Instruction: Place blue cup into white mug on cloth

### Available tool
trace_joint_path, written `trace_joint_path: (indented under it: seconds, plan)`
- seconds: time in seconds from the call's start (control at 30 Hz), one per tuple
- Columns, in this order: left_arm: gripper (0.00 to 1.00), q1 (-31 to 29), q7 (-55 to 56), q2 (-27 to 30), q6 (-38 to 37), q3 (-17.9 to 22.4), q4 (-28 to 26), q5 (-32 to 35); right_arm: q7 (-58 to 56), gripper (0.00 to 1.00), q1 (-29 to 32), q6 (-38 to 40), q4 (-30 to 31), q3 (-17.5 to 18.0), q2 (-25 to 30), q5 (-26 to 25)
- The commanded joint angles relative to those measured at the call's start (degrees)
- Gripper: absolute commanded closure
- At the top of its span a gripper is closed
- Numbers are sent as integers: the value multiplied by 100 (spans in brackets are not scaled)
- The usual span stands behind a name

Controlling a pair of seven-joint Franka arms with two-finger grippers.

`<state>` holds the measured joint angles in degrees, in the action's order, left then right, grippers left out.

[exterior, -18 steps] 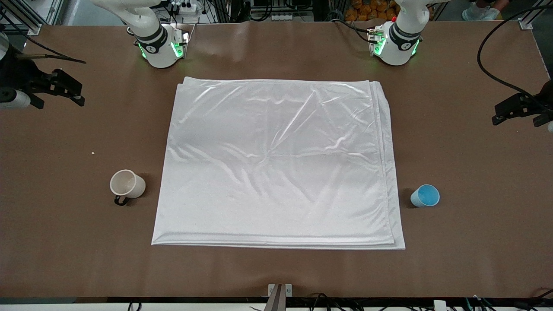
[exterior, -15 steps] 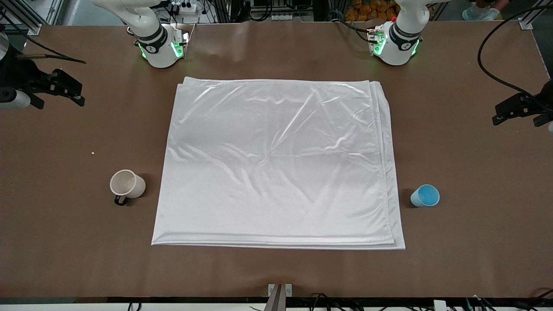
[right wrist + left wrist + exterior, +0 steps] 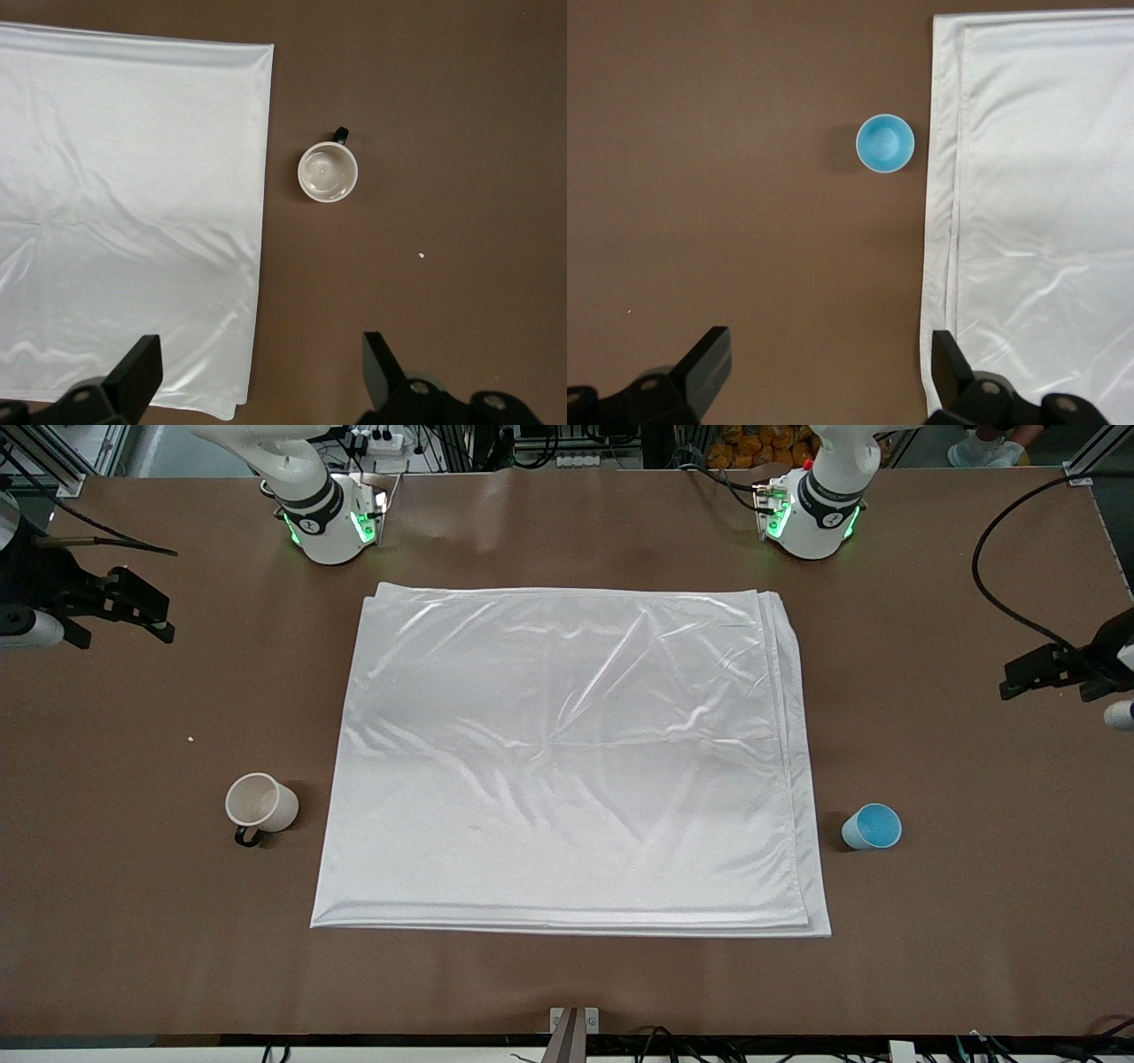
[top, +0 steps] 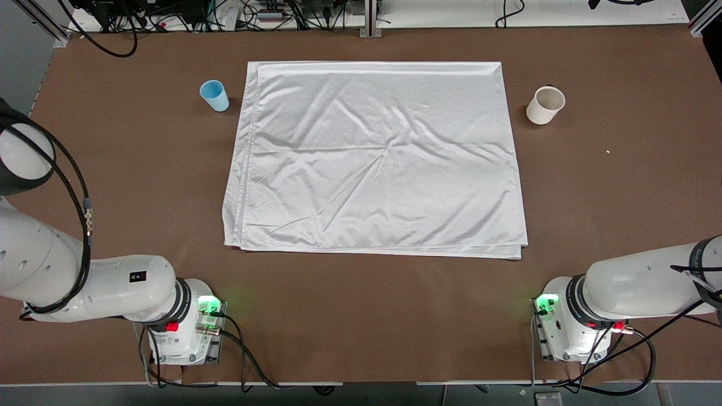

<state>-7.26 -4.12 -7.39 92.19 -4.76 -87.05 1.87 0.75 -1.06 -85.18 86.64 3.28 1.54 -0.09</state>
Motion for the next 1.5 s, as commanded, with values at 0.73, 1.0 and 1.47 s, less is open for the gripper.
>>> trace_joint_path:
  seconds: [0.73,1.0,1.47]
  plan:
    - [0,-329,588,-2020,2223,-95,-23,112,22,0,237,-148,-68,-20,-1032,-175]
    - [0,-180,877,-2337,2593,-95,-40,103,320,0,518,-807,-77,-20,-1639,-175]
    - [0,-39,1054,-2557,3374,-95,-610,42,926,0,905,-1282,-138,-20,-2500,-131]
